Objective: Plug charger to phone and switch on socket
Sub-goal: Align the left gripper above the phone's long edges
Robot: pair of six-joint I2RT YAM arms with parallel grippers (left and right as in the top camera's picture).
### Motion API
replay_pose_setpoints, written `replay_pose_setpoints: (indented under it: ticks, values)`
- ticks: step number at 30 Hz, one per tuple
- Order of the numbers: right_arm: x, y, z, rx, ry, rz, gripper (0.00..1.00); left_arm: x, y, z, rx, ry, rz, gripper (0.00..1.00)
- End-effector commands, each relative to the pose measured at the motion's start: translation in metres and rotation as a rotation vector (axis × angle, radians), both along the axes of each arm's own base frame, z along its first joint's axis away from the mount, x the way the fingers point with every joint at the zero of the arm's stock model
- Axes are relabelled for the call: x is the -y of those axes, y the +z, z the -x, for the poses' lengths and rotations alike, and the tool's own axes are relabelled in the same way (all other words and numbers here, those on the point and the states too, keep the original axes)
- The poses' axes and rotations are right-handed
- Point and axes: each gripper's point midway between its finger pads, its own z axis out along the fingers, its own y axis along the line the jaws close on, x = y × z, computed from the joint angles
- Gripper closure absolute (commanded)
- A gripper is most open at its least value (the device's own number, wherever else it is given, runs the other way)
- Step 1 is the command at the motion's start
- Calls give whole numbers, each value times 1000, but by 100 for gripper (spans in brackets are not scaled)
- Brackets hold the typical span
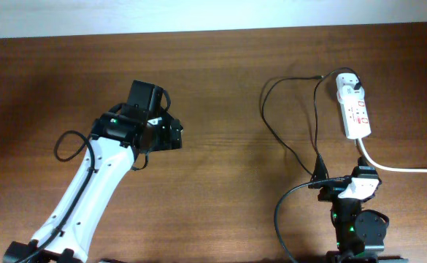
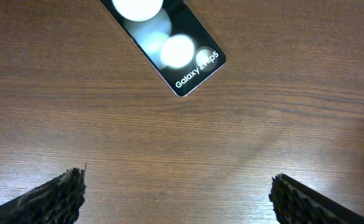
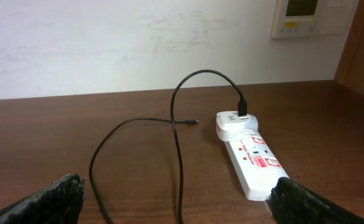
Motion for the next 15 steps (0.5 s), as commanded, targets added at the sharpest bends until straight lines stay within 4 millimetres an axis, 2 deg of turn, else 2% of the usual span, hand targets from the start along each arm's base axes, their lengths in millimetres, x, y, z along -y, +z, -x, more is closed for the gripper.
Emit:
replay_pose_setpoints:
  ticks: [1,6,15]
  values:
    - [0,-2,0,-2,-5,2,1,0,0,-5,1,16,-10,1]
    - [0,-2,0,-2,-5,2,1,-9,1,-13,34,37,-58,1]
    - [0,-2,0,-2,-5,2,1,-4,9,-30,112,41,-35,1]
